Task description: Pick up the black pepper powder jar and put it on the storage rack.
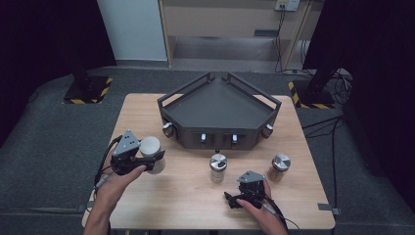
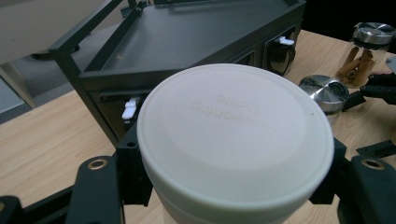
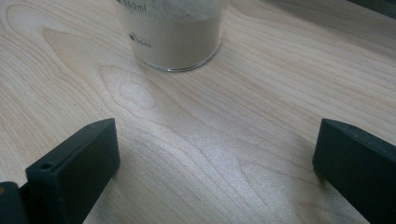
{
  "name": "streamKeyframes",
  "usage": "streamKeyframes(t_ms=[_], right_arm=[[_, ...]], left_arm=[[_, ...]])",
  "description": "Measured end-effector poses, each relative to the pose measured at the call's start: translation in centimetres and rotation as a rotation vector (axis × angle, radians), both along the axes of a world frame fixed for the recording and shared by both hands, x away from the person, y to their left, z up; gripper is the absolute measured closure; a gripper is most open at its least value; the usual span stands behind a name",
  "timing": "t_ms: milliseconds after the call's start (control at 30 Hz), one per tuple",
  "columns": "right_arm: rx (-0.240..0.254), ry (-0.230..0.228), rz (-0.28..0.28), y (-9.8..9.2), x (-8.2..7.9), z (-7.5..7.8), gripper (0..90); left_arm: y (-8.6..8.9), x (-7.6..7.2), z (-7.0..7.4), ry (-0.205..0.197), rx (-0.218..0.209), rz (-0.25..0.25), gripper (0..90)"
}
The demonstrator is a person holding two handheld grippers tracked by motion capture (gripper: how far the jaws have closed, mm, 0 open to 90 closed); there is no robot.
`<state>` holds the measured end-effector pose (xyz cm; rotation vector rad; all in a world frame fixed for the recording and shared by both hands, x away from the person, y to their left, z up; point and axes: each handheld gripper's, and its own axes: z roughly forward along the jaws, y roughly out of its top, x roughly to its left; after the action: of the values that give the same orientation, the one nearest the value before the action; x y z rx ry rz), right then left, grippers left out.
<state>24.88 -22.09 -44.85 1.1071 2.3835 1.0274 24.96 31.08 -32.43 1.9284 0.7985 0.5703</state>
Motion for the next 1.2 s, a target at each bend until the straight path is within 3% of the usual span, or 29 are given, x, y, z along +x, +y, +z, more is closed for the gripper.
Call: streamKeyframes(t_ms=[133, 533, 800, 1200], right_arm=[[0.000, 0.000, 0.000, 0.0, 0.0, 0.0, 0.6], [0.000, 0.000, 0.000, 0.0, 0.0, 0.0, 0.6], [-0.001, 0.000, -0.001, 0.0, 0.0, 0.0, 0.6], [-0.001, 0.000, 0.000, 0.0, 0.0, 0.0, 0.6]], left_arm=[[0.0, 0.7, 0.2, 0.005, -0.023, -0.015, 32.7], [-0.7, 2.2, 1.8, -0.002, 0.020, -0.075, 32.7], [-1.5, 3.5, 2.8, -0.003, 0.018, -0.118, 32.7], [-2.8, 5.4, 4.7, -0.002, 0.057, -0.158, 32.7]])
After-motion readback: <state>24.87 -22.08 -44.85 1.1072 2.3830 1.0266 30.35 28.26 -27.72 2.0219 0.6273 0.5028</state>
